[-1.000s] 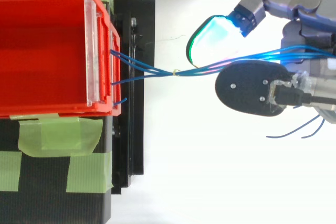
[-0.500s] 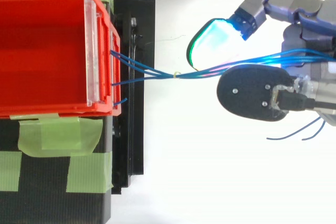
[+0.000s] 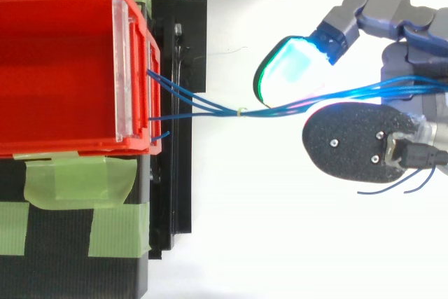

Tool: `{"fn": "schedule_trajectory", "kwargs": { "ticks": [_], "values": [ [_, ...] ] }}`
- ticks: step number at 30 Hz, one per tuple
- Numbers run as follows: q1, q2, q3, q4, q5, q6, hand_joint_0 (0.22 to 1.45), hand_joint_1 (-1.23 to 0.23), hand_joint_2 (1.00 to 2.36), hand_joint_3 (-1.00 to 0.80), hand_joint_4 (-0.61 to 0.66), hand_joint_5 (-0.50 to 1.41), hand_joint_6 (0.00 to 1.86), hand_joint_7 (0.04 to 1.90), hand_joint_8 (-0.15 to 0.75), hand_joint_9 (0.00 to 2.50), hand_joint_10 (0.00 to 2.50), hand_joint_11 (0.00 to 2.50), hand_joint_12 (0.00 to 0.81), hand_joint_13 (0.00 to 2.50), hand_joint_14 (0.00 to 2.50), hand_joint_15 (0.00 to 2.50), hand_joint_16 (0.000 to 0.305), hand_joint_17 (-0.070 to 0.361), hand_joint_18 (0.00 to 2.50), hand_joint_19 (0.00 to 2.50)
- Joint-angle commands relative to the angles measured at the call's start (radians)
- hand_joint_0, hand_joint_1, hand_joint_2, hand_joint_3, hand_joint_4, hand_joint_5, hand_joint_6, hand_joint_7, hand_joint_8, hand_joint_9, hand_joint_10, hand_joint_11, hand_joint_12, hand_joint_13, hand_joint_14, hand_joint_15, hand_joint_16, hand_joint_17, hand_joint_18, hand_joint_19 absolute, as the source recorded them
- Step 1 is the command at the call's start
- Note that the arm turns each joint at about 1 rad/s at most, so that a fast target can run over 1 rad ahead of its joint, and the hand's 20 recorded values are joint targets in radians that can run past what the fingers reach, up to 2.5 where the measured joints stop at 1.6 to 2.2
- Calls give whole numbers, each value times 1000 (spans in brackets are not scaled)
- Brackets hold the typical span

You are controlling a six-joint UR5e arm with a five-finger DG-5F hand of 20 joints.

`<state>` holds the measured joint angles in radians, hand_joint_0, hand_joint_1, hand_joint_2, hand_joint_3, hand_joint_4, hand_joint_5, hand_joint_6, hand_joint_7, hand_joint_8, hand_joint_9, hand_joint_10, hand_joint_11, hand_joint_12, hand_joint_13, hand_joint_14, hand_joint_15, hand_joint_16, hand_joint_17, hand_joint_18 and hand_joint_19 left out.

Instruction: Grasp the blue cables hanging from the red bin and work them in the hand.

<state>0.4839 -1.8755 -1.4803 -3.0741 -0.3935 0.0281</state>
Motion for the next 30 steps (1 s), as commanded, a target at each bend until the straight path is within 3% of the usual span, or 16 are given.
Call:
{"fn": "schedule_trajectory", "kwargs": {
  "ticks": [1, 12, 18, 25, 30],
  "values": [
    [1, 1, -2, 0, 1, -2, 927, -695, 1007, -846, 324, 425, 135, 1345, 474, 712, 2500, 2500, 456, 1008, 2500, 1365, 51, 116, 1670, 1427],
    [9, -1, 0, 0, 12, -2, 920, -691, 1021, -507, 298, 472, 4, 1422, 471, 747, 2500, 2500, 457, 1030, 2500, 1381, 53, 119, 1673, 1386],
    [18, 1, 0, 0, 16, -4, 914, -670, 1020, -552, 302, 478, 17, 1420, 479, 773, 2500, 2500, 453, 1037, 2500, 1380, 53, 119, 1679, 1357],
    [24, -1, 0, 0, 16, -28, 864, -642, 1013, -728, 314, 464, 113, 1391, 486, 779, 2500, 2500, 456, 1044, 2500, 1365, 54, 121, 1673, 1337],
    [25, 1, 0, 0, 16, -33, 879, -655, 1013, -723, 312, 480, 168, 1370, 480, 783, 2500, 2500, 448, 1043, 2500, 1364, 53, 120, 1678, 1329]
  ]
}}
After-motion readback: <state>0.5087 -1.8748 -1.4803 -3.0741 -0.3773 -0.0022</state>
